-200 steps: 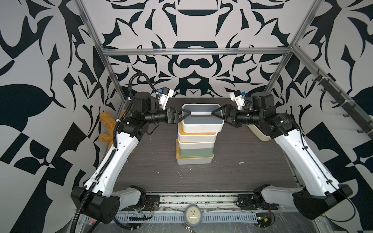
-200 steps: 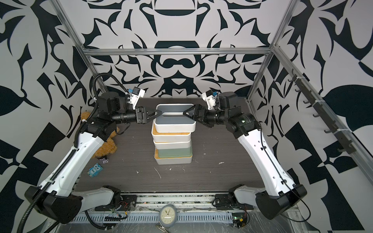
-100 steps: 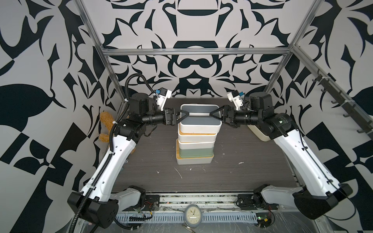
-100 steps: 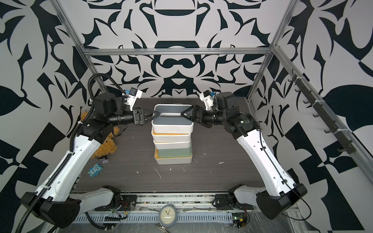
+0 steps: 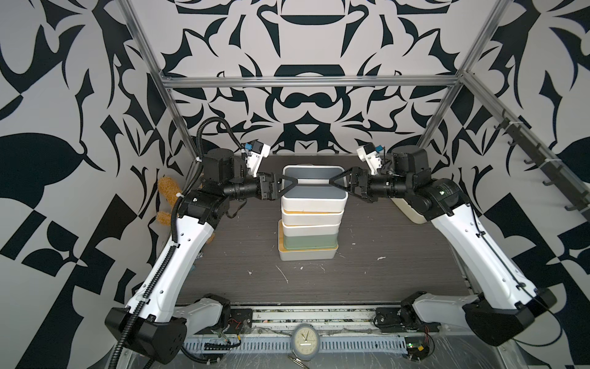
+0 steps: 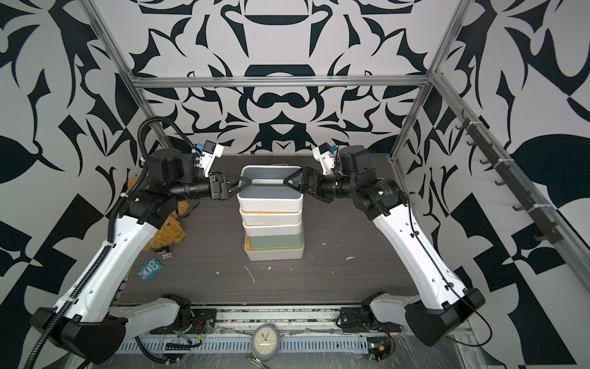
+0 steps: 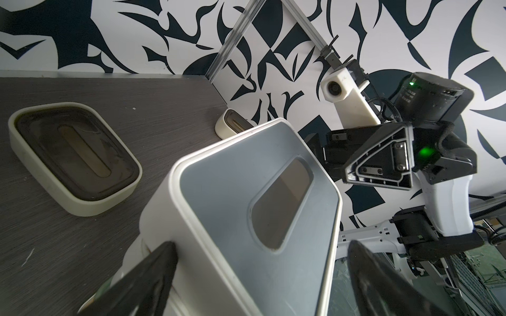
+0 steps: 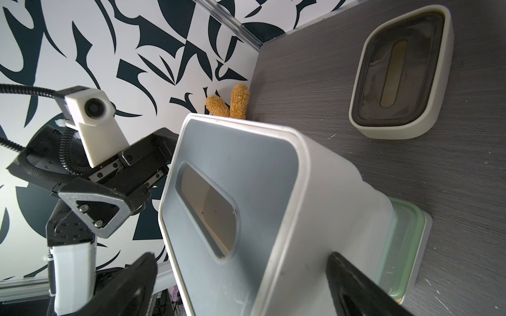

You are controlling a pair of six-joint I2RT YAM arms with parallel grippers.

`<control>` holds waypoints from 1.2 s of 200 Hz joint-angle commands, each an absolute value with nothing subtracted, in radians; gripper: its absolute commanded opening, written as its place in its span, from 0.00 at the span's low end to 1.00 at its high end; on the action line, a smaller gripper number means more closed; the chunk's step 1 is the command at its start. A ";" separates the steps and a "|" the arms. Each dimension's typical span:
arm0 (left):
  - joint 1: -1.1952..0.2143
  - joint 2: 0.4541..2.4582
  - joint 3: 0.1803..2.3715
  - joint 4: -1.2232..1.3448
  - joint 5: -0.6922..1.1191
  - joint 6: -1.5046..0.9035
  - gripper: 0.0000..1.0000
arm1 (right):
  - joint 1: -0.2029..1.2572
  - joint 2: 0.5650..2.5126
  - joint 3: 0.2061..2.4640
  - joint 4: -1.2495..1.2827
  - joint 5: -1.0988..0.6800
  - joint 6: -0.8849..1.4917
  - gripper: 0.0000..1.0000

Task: Stack the tissue boxes
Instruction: Place the tissue box at the tissue box.

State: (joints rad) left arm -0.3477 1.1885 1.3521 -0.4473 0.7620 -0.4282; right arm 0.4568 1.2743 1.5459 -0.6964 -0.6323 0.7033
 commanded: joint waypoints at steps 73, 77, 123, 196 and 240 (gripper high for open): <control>-0.363 1.149 1.350 -0.453 0.859 -0.427 0.99 | 0.498 1.265 1.571 -0.587 -0.692 0.713 0.99; -0.364 1.149 1.350 -0.454 0.859 -0.427 1.00 | 0.498 1.265 1.571 -0.585 -0.692 0.713 0.99; -0.363 1.139 1.341 -0.469 0.841 -0.424 0.99 | 0.504 1.261 1.564 -0.583 -0.692 0.718 0.99; -0.363 1.146 1.323 -0.489 0.818 -0.426 0.99 | 0.509 1.250 1.556 -0.583 -0.680 0.719 0.99; -0.362 1.148 1.322 -0.489 0.824 -0.425 0.99 | 0.509 1.246 1.557 -0.587 -0.677 0.720 0.99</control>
State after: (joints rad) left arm -0.3462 1.1492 1.3312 -0.4873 0.7517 -0.4263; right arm 0.4805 1.2709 1.5452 -0.6876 -0.6159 0.7116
